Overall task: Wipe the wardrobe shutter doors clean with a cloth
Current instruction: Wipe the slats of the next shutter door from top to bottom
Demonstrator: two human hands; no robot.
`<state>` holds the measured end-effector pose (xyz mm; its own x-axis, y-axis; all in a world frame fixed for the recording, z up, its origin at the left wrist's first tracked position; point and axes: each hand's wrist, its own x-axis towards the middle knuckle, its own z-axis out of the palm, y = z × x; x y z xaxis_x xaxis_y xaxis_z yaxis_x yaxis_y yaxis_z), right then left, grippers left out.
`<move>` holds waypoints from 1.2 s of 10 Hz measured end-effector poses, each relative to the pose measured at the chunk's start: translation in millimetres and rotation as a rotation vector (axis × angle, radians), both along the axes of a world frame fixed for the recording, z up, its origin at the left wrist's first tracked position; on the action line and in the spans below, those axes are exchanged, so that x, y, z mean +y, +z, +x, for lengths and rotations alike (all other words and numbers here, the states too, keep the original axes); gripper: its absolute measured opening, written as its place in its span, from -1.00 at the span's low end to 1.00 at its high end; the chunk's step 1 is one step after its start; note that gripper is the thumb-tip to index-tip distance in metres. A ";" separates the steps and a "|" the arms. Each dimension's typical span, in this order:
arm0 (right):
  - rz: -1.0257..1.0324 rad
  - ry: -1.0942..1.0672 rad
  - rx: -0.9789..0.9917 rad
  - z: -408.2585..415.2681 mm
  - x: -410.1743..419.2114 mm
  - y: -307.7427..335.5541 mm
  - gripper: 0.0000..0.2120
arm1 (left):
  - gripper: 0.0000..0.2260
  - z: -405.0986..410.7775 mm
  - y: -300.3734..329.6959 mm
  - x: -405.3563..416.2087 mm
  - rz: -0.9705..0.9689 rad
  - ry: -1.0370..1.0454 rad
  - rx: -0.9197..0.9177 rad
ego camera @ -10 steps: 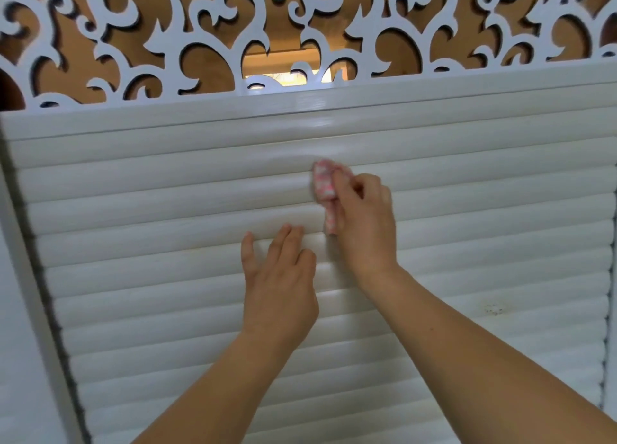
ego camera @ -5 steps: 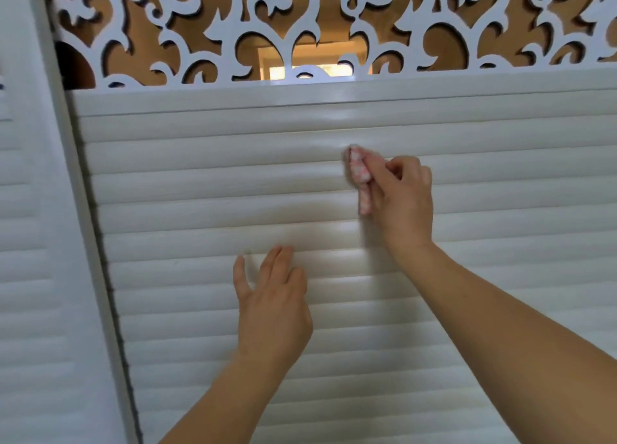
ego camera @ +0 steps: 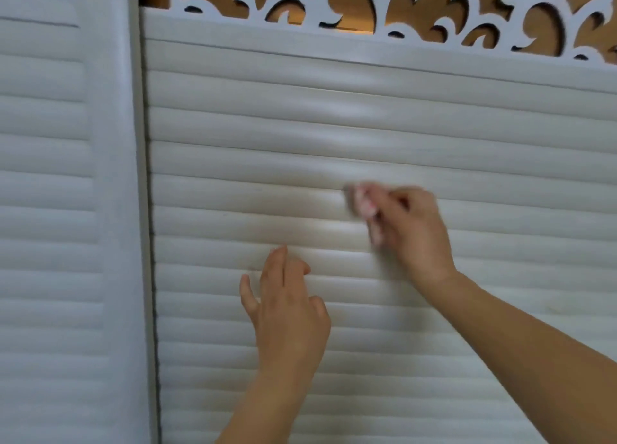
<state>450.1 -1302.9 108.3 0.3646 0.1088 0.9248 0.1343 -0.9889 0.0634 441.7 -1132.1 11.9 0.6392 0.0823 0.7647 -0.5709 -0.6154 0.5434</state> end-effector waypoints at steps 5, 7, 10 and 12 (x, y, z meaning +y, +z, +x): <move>-0.134 0.052 0.010 15.8 57.0 -26.4 -0.71 | -0.61 30.8 -13.4 42.2 -0.034 0.087 0.014; -0.080 0.010 -0.163 44.2 103.6 -12.1 -0.67 | -0.66 40.3 -20.4 54.1 0.087 0.135 -0.060; -0.360 0.153 -0.137 71.4 158.5 8.9 -0.70 | -0.68 41.7 -23.2 59.3 0.169 0.199 -0.063; -0.096 -0.028 -0.033 29.4 64.5 -4.0 -0.61 | -0.68 44.9 -24.0 62.8 0.170 0.197 -0.101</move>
<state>479.5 -1238.4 104.3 0.3384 0.1880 0.9220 0.1035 -0.9813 0.1621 486.7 -1069.3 -12.1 0.5431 0.0622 0.8373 -0.4773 -0.7976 0.3689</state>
